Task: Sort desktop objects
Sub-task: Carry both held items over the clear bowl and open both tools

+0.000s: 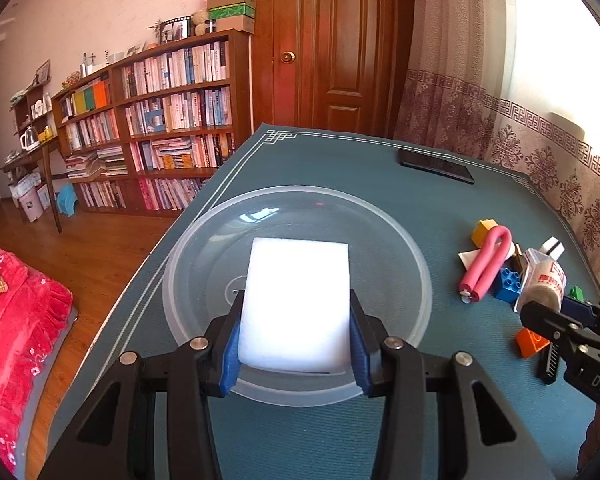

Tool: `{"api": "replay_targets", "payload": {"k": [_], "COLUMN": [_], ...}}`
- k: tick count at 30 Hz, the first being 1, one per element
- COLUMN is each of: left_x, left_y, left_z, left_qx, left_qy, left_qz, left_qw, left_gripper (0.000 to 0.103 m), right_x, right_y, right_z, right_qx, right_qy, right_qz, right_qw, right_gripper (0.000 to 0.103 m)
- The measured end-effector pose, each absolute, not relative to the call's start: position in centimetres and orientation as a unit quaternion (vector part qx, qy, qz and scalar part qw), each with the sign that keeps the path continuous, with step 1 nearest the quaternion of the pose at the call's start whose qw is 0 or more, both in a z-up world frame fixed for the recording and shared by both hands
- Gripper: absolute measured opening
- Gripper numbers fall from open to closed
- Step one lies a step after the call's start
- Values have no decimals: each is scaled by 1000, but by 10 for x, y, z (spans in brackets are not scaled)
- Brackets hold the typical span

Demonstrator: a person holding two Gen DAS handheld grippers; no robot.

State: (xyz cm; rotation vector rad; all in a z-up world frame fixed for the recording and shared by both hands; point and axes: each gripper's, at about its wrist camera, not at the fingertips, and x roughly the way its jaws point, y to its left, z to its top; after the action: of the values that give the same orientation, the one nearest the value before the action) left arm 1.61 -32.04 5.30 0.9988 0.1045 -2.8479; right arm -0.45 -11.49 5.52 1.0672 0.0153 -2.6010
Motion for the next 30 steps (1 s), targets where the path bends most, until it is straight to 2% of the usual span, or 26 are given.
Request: {"api": "replay_targets", "payload": {"k": [22, 24, 25, 26, 28, 30], "left_x": [1, 0, -1, 0, 2, 1], "left_y": [-377, -379, -380, -380, -380, -382], "left_z": [35, 34, 34, 34, 36, 36], "left_qx": [343, 345, 345, 343, 336, 337], "left_qy": [69, 74, 78, 81, 81, 83], "left_qz": [-934, -933, -932, -933, -935, -934], "left_qw": [79, 74, 75, 77, 79, 82], "left_gripper": [50, 60, 76, 84, 87, 87], "right_x": [-44, -46, -47, -49, -49, -49], "right_y": [-218, -221, -221, -222, -222, -221], "right_z": [38, 35, 34, 34, 34, 34], "right_qx": [399, 403, 406, 406, 403, 402], "right_qy": [45, 44, 43, 42, 42, 40], "right_qz": [-887, -885, -885, -885, -885, -887], "right_qw": [228, 227, 225, 226, 228, 225], "right_gripper": [45, 46, 50, 53, 66, 70]}}
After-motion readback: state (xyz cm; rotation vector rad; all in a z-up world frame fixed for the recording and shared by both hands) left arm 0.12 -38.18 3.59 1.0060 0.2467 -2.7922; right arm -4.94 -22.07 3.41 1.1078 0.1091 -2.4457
